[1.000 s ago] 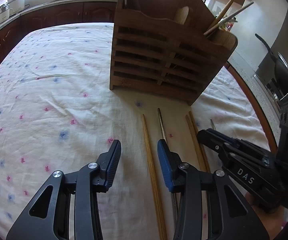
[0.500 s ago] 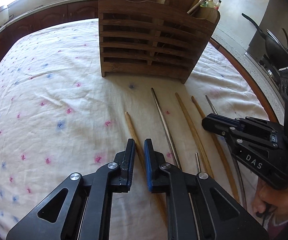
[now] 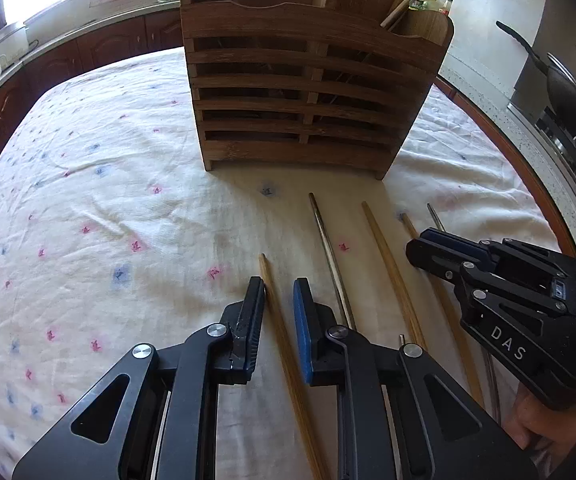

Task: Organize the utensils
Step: 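Grasp a wooden chopstick with the left tool while the right tool grasps another chopstick, then lift the chopstick into the holder with the left tool while the right tool does likewise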

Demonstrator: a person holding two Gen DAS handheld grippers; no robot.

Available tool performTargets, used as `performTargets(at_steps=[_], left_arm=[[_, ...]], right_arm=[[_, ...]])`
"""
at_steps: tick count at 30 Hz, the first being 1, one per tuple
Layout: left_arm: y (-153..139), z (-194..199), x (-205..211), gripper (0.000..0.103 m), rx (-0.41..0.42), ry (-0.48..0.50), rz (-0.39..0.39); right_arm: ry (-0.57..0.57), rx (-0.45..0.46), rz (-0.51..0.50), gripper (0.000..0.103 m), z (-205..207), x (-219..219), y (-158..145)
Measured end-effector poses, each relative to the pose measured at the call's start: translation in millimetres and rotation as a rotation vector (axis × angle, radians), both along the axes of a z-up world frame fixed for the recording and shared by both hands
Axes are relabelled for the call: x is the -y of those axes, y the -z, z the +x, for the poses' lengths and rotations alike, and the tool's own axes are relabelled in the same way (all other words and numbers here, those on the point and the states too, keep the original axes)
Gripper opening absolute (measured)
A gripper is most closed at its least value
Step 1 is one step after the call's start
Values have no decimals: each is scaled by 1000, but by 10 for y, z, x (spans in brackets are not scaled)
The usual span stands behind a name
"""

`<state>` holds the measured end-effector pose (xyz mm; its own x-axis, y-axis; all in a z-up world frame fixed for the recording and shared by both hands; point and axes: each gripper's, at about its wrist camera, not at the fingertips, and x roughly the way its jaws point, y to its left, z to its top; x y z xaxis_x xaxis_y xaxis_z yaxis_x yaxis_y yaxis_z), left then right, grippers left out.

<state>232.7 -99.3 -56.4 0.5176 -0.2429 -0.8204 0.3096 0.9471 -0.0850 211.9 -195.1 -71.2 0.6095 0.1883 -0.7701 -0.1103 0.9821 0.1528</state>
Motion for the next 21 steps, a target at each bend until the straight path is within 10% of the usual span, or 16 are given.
performTargets(at_steps=[8, 21], left_arm=[[-99, -59, -158, 5, -19, -12, -87], [-1027, -544, -739, 4, 154, -41, -299]], right_arm=[[23, 9, 87, 6, -102, 82, -81], [52, 259, 234, 5, -770, 313, -1106]])
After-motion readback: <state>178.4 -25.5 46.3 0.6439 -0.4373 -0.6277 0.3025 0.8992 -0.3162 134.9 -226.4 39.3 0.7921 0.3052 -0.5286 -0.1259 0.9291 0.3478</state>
